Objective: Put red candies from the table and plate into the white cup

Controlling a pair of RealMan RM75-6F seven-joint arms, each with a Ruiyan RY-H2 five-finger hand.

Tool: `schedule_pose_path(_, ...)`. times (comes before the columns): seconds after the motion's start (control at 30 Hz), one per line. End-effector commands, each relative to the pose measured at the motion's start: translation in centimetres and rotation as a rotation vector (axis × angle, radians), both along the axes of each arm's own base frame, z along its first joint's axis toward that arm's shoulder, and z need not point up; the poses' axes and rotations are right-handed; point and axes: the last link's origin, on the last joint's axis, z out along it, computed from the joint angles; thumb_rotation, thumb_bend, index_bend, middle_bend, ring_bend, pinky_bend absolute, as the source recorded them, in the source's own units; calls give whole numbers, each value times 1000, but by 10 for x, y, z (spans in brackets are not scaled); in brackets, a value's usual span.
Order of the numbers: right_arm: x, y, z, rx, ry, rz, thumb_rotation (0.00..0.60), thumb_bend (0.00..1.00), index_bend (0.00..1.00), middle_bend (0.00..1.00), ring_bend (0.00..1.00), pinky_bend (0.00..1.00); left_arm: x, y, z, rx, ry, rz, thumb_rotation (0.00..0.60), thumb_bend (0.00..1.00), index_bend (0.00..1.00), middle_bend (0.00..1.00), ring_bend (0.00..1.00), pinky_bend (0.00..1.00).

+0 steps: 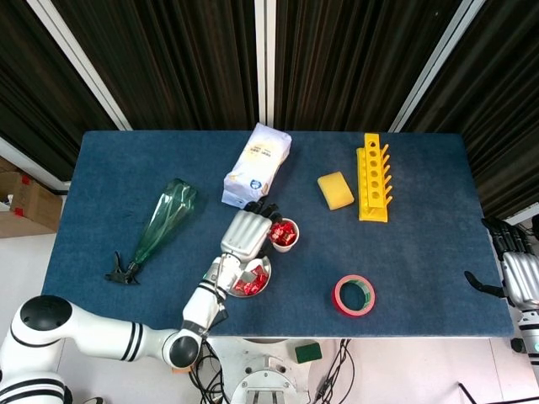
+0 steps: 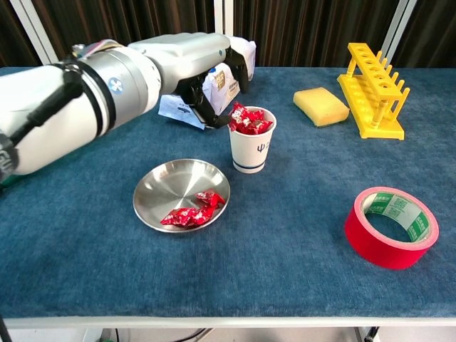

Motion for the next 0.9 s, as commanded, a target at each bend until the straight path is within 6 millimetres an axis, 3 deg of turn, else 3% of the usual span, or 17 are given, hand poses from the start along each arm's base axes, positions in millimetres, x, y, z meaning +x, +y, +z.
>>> schedule_pose_path(0.03,1,-1,-3,7,5,1,600,221,0,0,0,0,-13,-11,23,27,-52,8,600,290,301,203,35,192)
schedule_pose_path(0.1,2,0,-4,8,8,2,600,221,0,0,0,0,-21,-17,34,42,-79,12,600,286,295,202,44,199)
schedule_pose_path(0.2,2,0,-4,5,10,3,600,221,0,0,0,0,-48,-26,52,96,-96,31,600,272,289,202,74,224)
schedule_pose_path(0.43,3,0,-8,6,23,4,600,221,0,0,0,0,-158,-60,91,274,-110,80,600,242,281,196,77,208)
schedule_pose_path(0.67,3,-1,-9,-63,98,17,600,221,0,0,0,0,-249,-105,117,342,-63,121,593,208,200,114,1,164)
schedule_pose_path(0.8,4,-1,-11,-57,119,14,600,221,0,0,0,0,-272,-121,126,364,43,130,510,160,130,54,0,139)
schedule_pose_path(0.9,4,-1,-14,-42,142,14,600,220,0,0,0,0,-278,-125,132,370,65,122,511,158,119,43,0,135)
